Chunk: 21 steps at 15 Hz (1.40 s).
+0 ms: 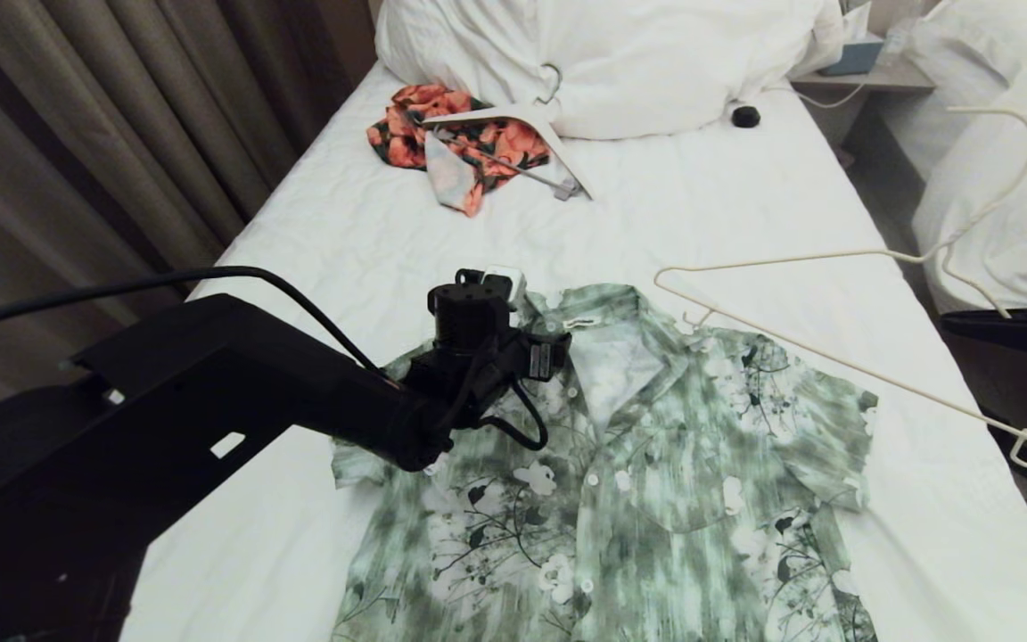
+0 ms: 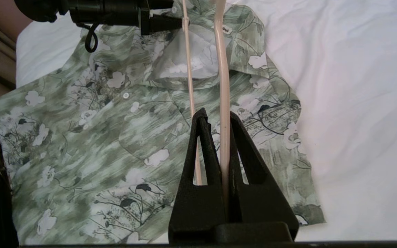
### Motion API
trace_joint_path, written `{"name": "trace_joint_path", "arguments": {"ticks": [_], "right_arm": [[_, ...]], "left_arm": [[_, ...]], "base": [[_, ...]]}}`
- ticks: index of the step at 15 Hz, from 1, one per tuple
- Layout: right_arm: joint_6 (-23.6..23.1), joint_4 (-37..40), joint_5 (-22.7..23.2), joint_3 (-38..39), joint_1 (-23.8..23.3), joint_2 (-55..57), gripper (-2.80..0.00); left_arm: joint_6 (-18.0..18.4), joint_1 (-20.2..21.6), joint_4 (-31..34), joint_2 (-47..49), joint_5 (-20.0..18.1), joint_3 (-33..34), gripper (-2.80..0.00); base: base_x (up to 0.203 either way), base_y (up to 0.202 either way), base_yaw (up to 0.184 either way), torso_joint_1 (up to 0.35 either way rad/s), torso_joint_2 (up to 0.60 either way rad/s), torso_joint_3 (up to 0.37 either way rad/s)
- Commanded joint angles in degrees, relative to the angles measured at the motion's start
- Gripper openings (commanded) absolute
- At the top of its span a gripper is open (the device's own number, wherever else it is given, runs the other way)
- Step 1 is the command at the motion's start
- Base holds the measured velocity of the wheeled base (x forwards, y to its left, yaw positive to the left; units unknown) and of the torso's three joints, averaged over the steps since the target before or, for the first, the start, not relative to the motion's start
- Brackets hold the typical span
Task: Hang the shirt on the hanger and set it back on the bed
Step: Lift the shirt and hanger, then hook one side of the shirt onto the hanger
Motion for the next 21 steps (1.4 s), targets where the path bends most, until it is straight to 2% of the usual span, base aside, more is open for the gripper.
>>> {"name": "trace_joint_path", "arguments": {"ticks": [1, 7, 15, 18, 21], "right_arm": [[-0.4, 0.1, 0.4, 0.0, 0.1, 0.3, -2.8], [-0.3, 0.1, 0.4, 0.0, 1.2, 0.7, -2.8], [-0.2, 0.1, -1.9, -0.7, 10.5, 5.0, -2.8], [-0.1, 0.0, -2.2, -1.8, 13.6, 6.9, -2.8], [0.1, 0.1, -3.9, -4.6, 18.9, 9.6, -2.8]], "left_arm": [[0.0, 0.1, -0.2, -0.1, 0.1, -0.4, -2.8], [-0.3, 1.2, -0.2, -1.2, 0.3, 0.2, -2.8], [-1.6, 1.6, 1.9, -12.7, 0.3, 4.4, -2.8], [-1.6, -0.7, 3.6, -18.3, 1.2, 7.2, -2.8], [-1.3, -4.4, 4.2, -21.4, 3.3, 8.4, -2.8]], "base": [[0.0, 0.0, 0.0, 0.0, 0.0, 0.0], [0.0, 0.0, 0.0, 0.0, 0.0, 0.0], [0.0, 0.0, 0.0, 0.0, 0.0, 0.0], [0.0, 0.0, 0.0, 0.0, 0.0, 0.0], [0.0, 0.0, 0.0, 0.0, 0.0, 0.0]]}}
